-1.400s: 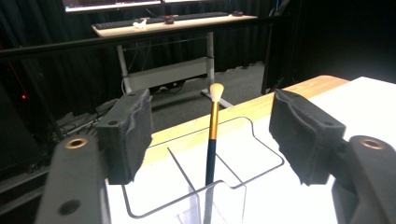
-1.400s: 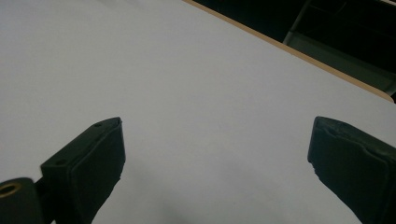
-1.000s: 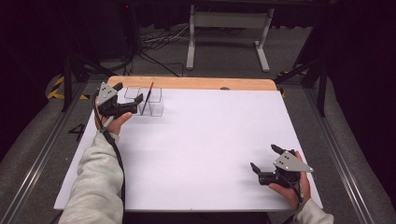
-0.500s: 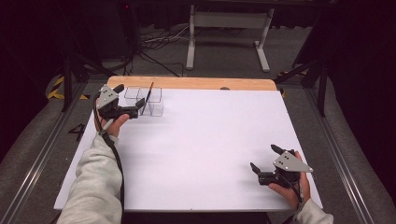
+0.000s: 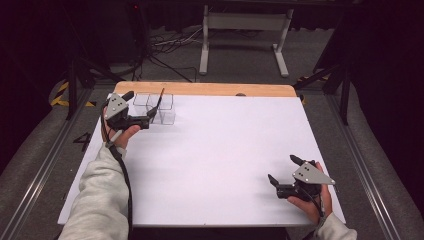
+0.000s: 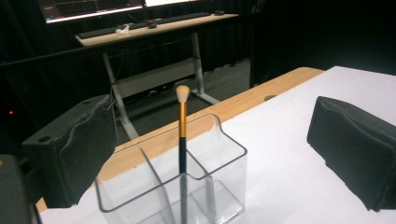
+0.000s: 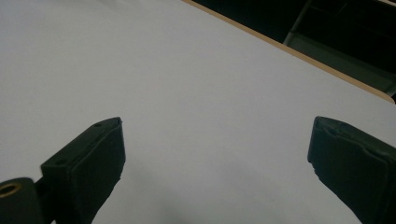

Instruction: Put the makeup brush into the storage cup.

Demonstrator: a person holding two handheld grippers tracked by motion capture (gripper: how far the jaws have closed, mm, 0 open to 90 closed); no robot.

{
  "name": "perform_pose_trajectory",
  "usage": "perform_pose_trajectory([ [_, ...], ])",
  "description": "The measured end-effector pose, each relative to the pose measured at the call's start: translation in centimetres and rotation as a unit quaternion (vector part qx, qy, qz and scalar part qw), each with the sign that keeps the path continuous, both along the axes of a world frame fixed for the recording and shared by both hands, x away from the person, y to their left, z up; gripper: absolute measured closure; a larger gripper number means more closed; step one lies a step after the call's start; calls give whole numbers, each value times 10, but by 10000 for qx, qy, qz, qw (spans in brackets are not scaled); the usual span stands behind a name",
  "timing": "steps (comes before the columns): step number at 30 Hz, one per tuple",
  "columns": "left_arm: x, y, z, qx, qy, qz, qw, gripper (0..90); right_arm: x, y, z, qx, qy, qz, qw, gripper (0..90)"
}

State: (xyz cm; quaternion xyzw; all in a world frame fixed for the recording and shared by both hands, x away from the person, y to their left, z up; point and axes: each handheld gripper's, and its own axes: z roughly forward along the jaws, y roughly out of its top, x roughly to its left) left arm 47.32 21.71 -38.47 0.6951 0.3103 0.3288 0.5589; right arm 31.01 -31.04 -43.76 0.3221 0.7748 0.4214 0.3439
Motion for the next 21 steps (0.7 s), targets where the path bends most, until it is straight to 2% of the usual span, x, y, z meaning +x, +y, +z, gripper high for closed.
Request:
perform_pose_trajectory([
  [11, -9, -3, 4, 59, -28, -149, 9999, 22, 0, 0, 0, -26, 11, 28, 10000, 49],
  [19, -17, -5, 2, 230, -32, -228, 9995, 24, 0, 1, 0, -28, 7, 35, 10000, 49],
  [21, -19, -5, 1, 216, -21, -245, 9995, 24, 0, 1, 0, -32, 3, 38, 10000, 49],
])
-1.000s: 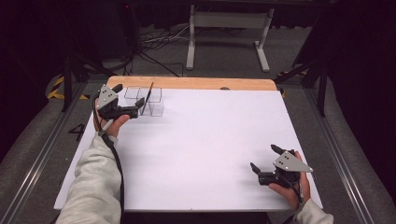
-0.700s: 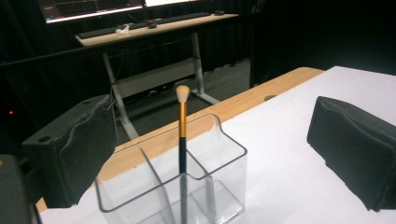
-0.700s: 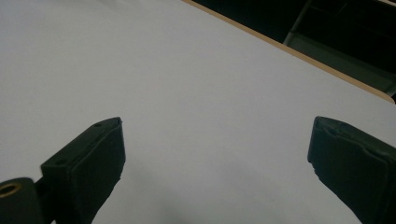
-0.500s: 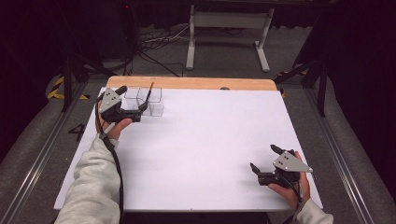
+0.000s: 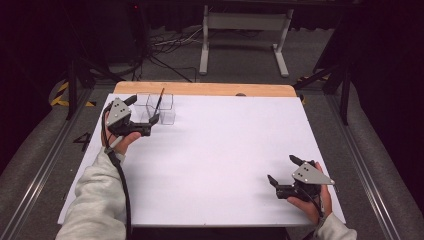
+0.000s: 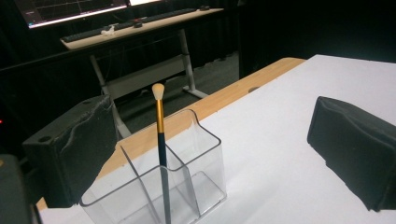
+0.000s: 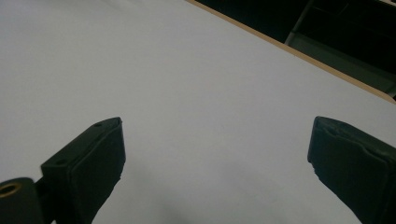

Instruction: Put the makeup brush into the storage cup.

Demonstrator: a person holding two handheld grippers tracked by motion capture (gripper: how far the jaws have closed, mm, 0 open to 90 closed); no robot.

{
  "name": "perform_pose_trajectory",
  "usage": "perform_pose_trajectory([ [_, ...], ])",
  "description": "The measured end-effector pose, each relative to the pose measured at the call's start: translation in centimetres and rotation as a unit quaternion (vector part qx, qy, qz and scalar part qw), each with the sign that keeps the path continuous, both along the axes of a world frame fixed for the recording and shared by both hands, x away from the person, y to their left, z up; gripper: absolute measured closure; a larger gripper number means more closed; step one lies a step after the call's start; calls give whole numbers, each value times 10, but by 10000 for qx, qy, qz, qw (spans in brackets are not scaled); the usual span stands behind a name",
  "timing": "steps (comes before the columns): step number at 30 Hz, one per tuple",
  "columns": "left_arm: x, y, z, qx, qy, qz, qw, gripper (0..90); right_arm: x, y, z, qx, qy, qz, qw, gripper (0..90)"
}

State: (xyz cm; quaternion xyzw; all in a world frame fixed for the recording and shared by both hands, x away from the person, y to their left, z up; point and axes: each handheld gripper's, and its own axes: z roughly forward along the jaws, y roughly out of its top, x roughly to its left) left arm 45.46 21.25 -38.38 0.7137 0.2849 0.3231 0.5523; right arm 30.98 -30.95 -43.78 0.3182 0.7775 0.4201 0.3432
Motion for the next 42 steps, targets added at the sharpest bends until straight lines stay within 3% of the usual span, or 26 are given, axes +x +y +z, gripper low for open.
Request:
perform_pose_trajectory([
  [4, -3, 1, -2, -29, 18, -49, 10000, 25, 0, 0, 0, -5, -8, -2, 10000, 49],
  [16, -15, -4, -2, 219, 10, -222, 9995, 28, 0, 1, 0, -13, -3, 4, 10000, 49],
  [30, -31, -5, -2, 341, -91, -315, 9989, 36, 0, 1, 0, -18, 6, 3, 10000, 49],
  [42, -43, -5, 1, 289, -167, -474, 9983, 36, -1, 2, 0, -21, -4, 5, 10000, 49],
])
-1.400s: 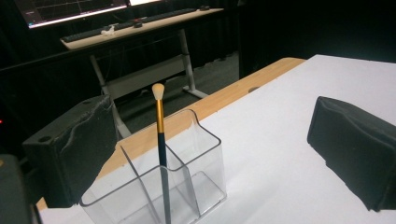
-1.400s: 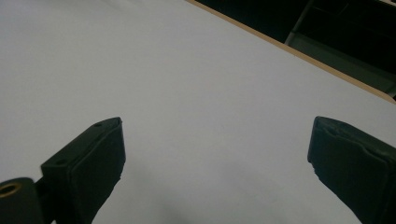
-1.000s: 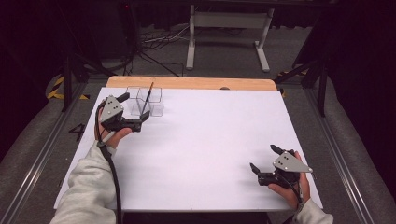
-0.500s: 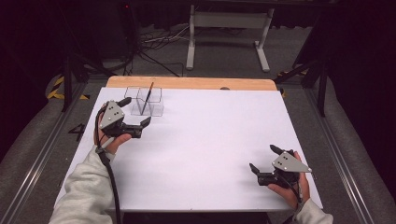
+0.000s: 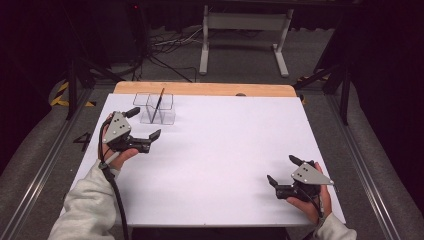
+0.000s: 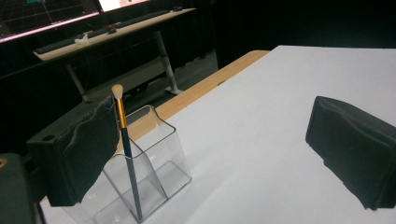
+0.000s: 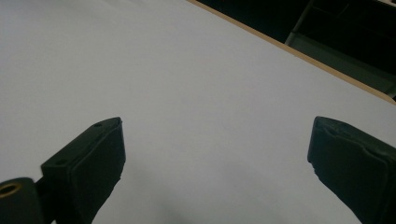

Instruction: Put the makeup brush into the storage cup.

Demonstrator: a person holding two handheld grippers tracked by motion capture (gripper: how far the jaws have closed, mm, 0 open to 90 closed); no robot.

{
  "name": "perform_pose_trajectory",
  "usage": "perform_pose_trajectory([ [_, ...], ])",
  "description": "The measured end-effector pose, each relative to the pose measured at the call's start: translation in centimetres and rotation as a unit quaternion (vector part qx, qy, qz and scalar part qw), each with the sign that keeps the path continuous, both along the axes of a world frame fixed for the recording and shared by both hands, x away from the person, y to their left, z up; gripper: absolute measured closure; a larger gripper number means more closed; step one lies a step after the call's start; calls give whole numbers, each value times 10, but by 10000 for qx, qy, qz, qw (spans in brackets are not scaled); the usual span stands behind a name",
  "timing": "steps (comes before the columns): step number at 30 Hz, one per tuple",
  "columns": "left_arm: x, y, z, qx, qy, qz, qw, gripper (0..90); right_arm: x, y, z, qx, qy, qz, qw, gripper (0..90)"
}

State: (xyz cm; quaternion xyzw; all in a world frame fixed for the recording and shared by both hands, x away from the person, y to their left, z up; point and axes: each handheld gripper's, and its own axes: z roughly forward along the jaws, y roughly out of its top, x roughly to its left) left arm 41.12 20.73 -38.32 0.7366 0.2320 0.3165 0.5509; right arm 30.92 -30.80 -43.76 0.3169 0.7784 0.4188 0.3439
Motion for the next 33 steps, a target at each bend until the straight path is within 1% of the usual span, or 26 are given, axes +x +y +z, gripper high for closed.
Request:
perform_pose_trajectory([
  [2, -2, 0, -1, 74, 0, -29, 10000, 37, 0, 0, 0, 3, 10, 2, 10000, 49],
  [4, -5, -2, -3, 96, -5, -54, 9999, 37, 0, 0, 0, -6, 12, 7, 10000, 49],
  [8, -9, -3, -5, 243, 6, -151, 9996, 35, 0, 1, 0, -19, 16, 20, 10000, 49],
  [11, -11, -4, -6, 190, -29, -148, 9997, 39, 0, 1, 0, -15, 19, 28, 10000, 49],
  [12, -13, -4, -7, 234, -49, -120, 9996, 39, 0, 1, 0, -13, 18, 33, 10000, 49],
  [13, -15, -5, -7, 220, -56, -130, 9997, 39, 0, 1, 0, -15, 18, 39, 10000, 49],
  [15, -18, -5, -8, 266, -82, -98, 9996, 40, 0, 1, 0, -18, 19, 44, 10000, 49],
  [17, -21, -5, -10, 254, -101, -76, 9996, 40, 0, 1, 0, -17, 22, 47, 10000, 49],
  [18, -22, -5, -10, 316, -112, -54, 9994, 41, 0, 1, 0, -22, 20, 50, 10000, 49],
  [26, -30, -6, -17, 312, -115, 14, 9994, 43, 0, 2, 0, -36, 21, 57, 10000, 49],
  [29, -33, -6, -19, 283, -110, -13, 9995, 43, -1, 2, 0, -32, 16, 56, 10000, 49],
  [31, -35, -5, -21, 322, -115, -2, 9994, 45, -1, 1, 0, -24, 10, 51, 10000, 49],
  [33, -37, -5, -23, 317, -102, -4, 9994, 45, -1, 1, 0, -26, 6, 52, 10000, 49],
])
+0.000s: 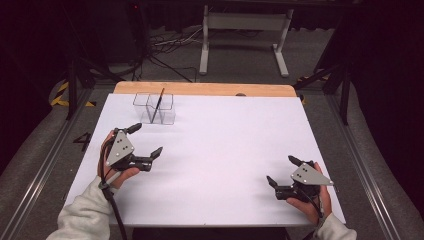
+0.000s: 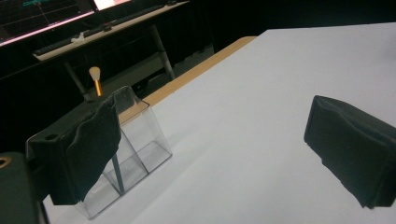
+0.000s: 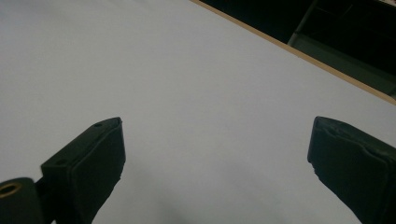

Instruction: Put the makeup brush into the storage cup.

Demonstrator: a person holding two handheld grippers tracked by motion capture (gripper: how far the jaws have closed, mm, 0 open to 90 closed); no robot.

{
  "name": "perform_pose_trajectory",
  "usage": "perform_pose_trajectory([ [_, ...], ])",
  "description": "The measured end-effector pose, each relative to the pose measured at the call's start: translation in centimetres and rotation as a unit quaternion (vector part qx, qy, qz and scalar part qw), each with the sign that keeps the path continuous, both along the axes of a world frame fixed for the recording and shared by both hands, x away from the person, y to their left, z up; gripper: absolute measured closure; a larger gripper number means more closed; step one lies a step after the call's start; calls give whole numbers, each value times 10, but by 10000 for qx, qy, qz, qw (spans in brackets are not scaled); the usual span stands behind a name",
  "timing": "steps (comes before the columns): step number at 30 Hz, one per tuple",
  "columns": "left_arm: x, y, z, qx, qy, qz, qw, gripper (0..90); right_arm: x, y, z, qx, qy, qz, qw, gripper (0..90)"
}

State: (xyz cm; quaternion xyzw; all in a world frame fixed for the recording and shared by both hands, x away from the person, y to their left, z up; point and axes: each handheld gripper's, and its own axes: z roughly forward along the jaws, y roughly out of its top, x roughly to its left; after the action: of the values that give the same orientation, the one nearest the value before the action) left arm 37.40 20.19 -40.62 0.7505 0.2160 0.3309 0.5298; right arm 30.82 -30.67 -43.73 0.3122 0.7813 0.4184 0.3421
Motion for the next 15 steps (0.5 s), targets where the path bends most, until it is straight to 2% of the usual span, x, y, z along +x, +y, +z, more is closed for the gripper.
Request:
perform_pose_trajectory([
  [15, -15, 8, -9, -42, 36, 11, 10000, 49, 0, 0, 0, -27, -25, -19, 10000, 49],
])
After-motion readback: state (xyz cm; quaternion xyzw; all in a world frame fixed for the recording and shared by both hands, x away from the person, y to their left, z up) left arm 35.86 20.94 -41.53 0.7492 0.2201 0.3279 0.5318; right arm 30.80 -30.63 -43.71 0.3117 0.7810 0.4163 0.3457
